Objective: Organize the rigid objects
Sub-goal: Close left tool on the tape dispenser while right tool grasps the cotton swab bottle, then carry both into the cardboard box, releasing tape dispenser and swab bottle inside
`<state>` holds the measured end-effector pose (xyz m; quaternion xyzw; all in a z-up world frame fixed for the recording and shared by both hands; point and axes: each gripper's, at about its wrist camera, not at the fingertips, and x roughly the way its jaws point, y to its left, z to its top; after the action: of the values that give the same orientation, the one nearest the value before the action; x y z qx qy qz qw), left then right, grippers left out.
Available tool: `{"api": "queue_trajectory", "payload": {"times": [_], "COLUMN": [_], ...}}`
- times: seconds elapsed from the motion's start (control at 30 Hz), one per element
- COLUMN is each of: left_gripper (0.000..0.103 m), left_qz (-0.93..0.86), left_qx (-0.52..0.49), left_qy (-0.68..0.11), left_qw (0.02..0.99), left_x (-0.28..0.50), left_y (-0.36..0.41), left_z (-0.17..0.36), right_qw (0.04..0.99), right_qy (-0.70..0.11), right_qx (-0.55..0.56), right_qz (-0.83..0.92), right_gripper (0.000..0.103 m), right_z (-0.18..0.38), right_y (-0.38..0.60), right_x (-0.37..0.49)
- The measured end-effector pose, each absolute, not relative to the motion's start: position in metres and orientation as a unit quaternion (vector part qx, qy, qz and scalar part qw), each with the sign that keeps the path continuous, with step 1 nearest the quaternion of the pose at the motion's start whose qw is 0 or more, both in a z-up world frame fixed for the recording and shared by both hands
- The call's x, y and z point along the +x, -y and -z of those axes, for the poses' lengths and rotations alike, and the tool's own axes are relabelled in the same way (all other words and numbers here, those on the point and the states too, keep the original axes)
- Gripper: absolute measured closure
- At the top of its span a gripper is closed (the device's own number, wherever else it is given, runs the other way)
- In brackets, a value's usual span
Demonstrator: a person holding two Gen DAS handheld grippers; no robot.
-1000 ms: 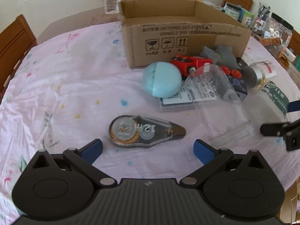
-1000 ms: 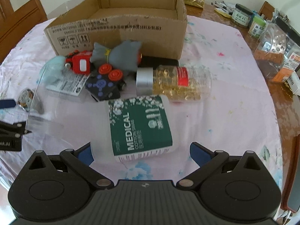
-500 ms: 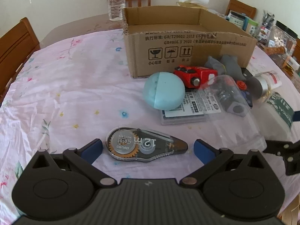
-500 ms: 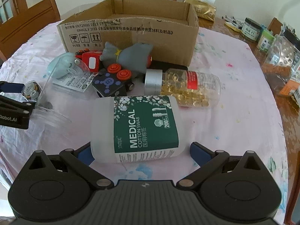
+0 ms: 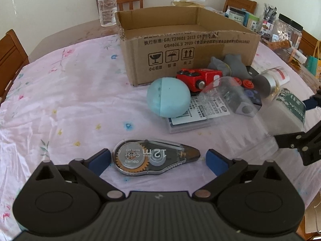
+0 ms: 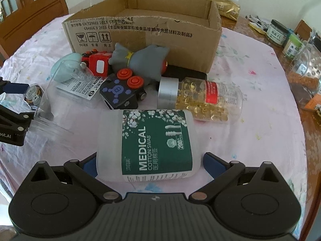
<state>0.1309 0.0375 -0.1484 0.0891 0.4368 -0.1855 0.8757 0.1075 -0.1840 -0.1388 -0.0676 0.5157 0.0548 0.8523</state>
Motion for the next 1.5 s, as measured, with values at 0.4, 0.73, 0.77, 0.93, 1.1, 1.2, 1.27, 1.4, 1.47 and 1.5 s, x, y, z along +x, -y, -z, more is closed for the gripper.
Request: {"api": "queue_trajectory", "payload": {"times": [0.4,0.73,0.77,0.93,1.1,1.2,1.27,1.4,1.47,1.5], "left_gripper": [0.013,0.013,0.013,0.013,0.013,0.013,0.013,0.013,0.013,0.013], "left_qz": [0.205,0.214,0.212,0.199,0.207,0.208,0.214,0.222,0.22,0.217], "left_qx": [0.098,0.108,0.109,0.114,0.117,0.114,0.113,0.112,0.116,0.12], "left_qy": [-0.445,-0.458,-0.458,-0.463,-0.446,-0.428,-0.412,-0.392,-0.383,-0.379], "left_qw": [0.867,0.856,0.856,0.856,0.863,0.872,0.879,0.886,0.89,0.892], "left_x": [0.133,0.141,0.142,0.149,0.161,0.18,0.194,0.23,0.248,0.255], "left_y": [-0.042,-0.052,-0.053,-0.061,-0.057,-0.046,-0.036,-0.01,0.005,0.011], "left_z": [0.145,0.134,0.131,0.107,0.067,0.044,0.031,0.019,0.018,0.019], "right_qw": [0.843,0.837,0.837,0.838,0.853,0.862,0.868,0.875,0.877,0.878], "right_qy": [-0.522,-0.537,-0.537,-0.525,-0.493,-0.473,-0.46,-0.445,-0.441,-0.44], "right_qx": [-0.11,-0.083,-0.084,-0.102,-0.114,-0.121,-0.122,-0.118,-0.116,-0.115], "right_qz": [-0.069,-0.066,-0.07,-0.103,-0.129,-0.136,-0.142,-0.151,-0.15,-0.15], "right_gripper": [0.009,0.017,0.017,0.017,0.017,0.017,0.017,0.017,0.017,0.017], "right_z": [0.125,0.109,0.107,0.084,0.048,0.03,0.022,0.013,0.011,0.01], "right_y": [0.163,0.171,0.172,0.176,0.185,0.191,0.195,0.203,0.206,0.208], "right_x": [0.119,0.125,0.126,0.129,0.14,0.154,0.165,0.186,0.195,0.2]}}
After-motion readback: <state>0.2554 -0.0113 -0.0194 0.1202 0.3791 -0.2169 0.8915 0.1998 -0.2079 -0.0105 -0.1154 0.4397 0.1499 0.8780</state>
